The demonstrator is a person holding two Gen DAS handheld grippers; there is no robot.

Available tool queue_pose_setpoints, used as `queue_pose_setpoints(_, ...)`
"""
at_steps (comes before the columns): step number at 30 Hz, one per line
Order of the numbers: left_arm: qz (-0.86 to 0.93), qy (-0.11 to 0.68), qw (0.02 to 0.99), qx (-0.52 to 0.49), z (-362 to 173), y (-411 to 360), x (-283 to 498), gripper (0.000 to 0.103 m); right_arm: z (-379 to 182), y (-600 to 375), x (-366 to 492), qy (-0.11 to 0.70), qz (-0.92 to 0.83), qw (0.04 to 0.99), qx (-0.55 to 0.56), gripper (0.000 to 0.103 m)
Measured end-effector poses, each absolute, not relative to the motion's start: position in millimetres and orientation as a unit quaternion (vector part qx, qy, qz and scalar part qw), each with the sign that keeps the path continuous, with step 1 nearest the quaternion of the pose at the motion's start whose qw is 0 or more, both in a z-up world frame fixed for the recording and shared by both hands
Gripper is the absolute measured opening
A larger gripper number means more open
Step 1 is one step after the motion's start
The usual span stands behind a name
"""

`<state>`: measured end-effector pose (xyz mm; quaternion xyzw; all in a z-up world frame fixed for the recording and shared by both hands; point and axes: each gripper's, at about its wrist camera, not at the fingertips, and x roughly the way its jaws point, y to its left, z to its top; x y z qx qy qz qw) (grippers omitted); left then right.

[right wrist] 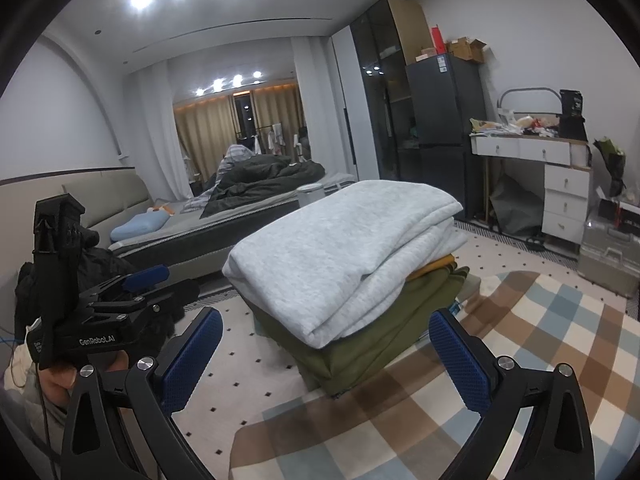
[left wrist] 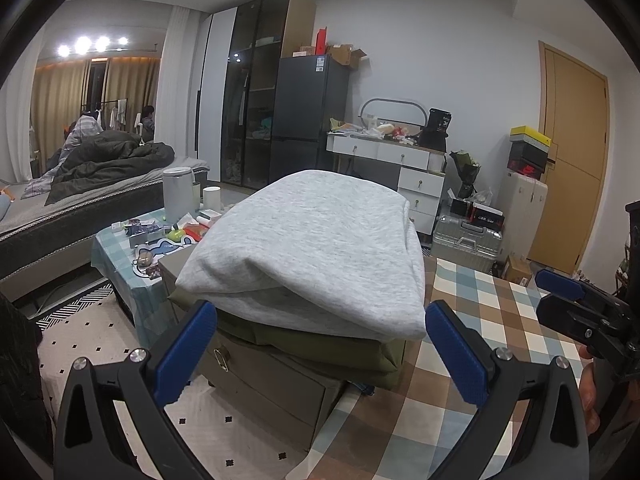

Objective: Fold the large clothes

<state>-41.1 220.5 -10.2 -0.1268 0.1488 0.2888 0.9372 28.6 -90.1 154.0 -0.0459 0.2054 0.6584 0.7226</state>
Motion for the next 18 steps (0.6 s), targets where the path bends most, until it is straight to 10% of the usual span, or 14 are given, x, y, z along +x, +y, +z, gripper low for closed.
queue_pose_setpoints(18,0.283,0.147,0.939,-0.125,-10.4,219.4,-42.1,0.102,151.8,-91.2,29.0,0.209,0.659,0.721,-0.045,0.103)
